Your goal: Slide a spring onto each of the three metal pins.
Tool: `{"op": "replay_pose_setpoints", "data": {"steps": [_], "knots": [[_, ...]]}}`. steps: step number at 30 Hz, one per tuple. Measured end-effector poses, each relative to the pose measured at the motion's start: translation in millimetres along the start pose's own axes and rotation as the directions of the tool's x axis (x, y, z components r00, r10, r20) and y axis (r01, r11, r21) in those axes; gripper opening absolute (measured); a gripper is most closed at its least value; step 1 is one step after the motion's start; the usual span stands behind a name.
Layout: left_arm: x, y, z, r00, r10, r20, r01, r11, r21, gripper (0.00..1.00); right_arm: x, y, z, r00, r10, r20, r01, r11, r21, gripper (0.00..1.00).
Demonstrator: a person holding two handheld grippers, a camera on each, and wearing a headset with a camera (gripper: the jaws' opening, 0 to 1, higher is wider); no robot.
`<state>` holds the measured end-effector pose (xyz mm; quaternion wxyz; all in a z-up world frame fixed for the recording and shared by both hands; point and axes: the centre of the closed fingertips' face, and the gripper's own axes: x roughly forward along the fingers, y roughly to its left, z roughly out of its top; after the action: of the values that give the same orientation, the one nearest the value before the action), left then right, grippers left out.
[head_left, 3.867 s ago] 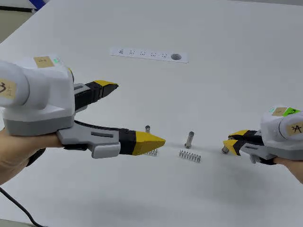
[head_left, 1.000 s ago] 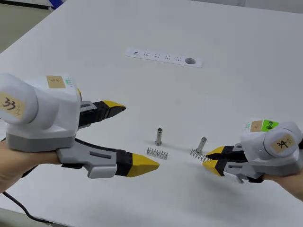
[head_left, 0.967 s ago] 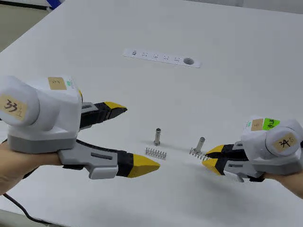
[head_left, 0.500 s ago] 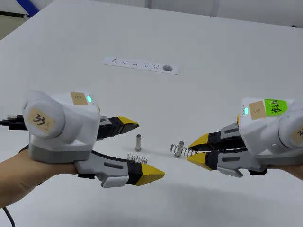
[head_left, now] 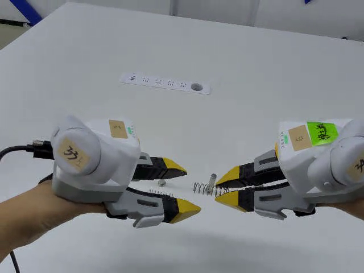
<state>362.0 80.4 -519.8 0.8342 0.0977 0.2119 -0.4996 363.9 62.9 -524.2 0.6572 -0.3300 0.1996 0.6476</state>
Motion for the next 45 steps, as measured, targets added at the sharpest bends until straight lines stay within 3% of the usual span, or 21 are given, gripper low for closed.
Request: {"op": "replay_pose_setpoints", "data": {"steps": [9,13,26,31,37,45], "knots": [[6.9,-4.3,3.8,0.9995,-0.029,0.009,0.029,1.000,0.013,0.24,2.2,3.4,3.3,0.9998,0.022,0.000,-0.022,0.999,-0.026,0.11],[8.3,-5.5,1.7,0.9992,-0.039,-0.005,0.040,0.999,0.016,0.18,2.4,5.4,5.6,0.9993,0.037,0.007,-0.037,0.999,-0.033,0.11],[9.5,-10.4,-4.6,0.9978,-0.058,-0.031,0.059,0.998,0.024,0.13,8.1,12.7,6.3,0.9976,0.065,-0.026,-0.067,0.995,-0.079,0.11],[7.1,-14.2,-6.3,0.9965,-0.073,-0.041,0.075,0.995,0.065,0.11,8.5,15.4,7.6,0.9965,0.078,-0.027,-0.081,0.993,-0.088,0.11],[6.5,-14.8,-6.9,0.9969,-0.066,-0.043,0.070,0.993,0.097,0.10,10.3,15.3,7.4,0.9977,0.059,-0.034,-0.063,0.992,-0.111,0.12],[4.4,-16.8,-4.4,0.9963,-0.073,-0.046,0.078,0.990,0.116,0.10,6.5,9.9,1.0,0.9984,0.043,-0.035,-0.045,0.997,-0.065,0.17]]}}
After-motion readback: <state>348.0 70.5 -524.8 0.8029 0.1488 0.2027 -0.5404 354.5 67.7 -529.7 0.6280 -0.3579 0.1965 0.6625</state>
